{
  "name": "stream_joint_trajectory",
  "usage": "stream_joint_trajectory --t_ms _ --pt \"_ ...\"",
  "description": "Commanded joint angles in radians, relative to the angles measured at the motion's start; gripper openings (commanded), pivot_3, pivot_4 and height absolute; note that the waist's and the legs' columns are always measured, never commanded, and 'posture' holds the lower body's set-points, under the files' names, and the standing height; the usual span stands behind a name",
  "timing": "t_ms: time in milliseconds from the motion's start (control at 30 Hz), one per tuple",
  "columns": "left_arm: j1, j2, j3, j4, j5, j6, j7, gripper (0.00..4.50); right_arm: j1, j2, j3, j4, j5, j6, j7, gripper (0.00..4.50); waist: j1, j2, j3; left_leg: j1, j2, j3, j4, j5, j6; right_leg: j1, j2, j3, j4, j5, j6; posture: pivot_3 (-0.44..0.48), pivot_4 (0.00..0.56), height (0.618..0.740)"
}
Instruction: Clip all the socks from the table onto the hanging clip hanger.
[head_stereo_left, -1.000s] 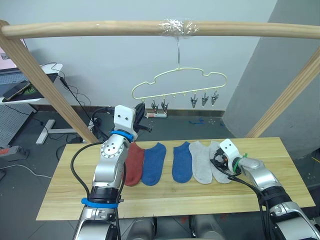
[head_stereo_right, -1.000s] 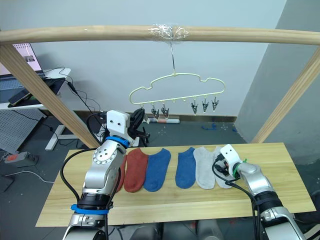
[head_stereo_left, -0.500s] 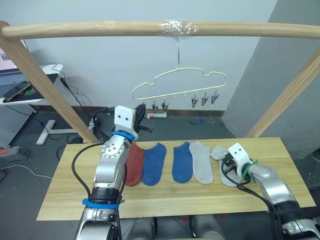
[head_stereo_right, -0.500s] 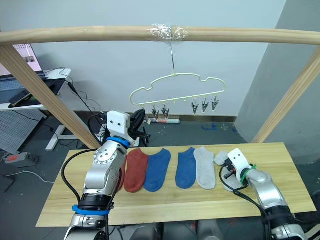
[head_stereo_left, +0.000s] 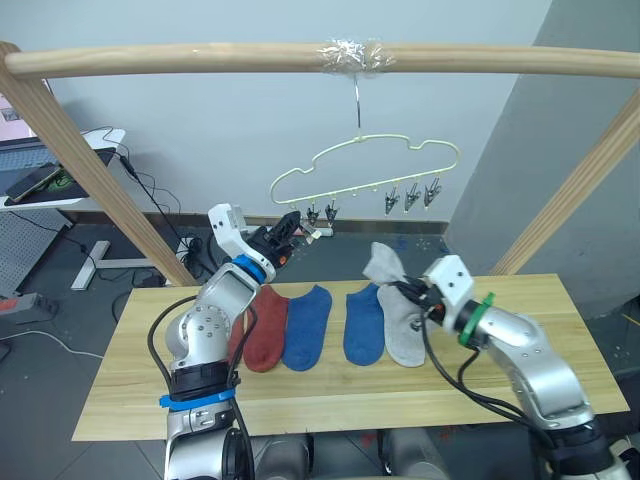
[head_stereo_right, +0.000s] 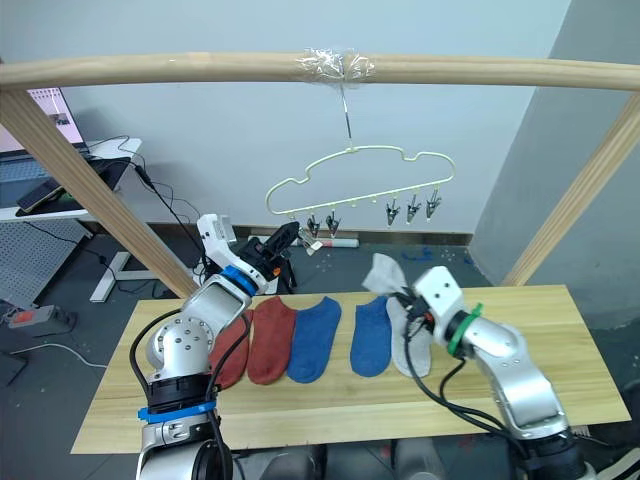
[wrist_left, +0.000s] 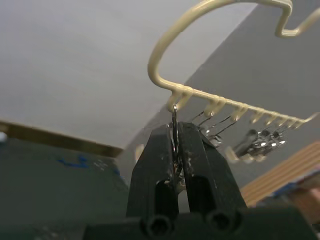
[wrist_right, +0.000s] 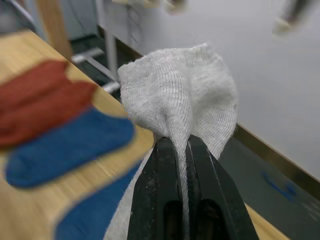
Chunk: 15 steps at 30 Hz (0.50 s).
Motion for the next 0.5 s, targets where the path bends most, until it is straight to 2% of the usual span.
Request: stream_joint_trajectory --t_ms 33,267,500 --pt "-0.017 -0.004 0.033 -0.038 -0.105 0.051 0.037 0.0 -0.043 0.045 0.033 -0.015 0.0 0.014 -0.027 0.03 0.003 0.0 0.0 -0.001 0.0 0.0 0.001 0.0 0.0 0.0 0.0 0.0 0.0 0.0 0.0 -0.069 0.146 0.74" --pt "0.009 -0.002 -0.001 -0.082 -0.149 0.079 0.056 0.0 -0.135 0.146 0.058 0.022 0.022 0.057 -0.057 0.03 0.007 0.0 0.0 -0.003 0.0 -0.001 0.004 0.0 0.0 -0.001 0.0 0.0 0.0 0.002 -0.001 -0.058 0.145 0.74" --pt "0.019 -0.012 -0.014 -0.097 -0.159 0.066 0.067 0.0 -0.153 0.172 0.076 0.041 0.029 0.072 -0.041 0.03 0.014 0.0 0.0 -0.004 0.0 -0.001 0.004 0.0 0.0 -0.001 0.0 0.0 -0.001 0.002 -0.001 -0.047 0.145 0.74"
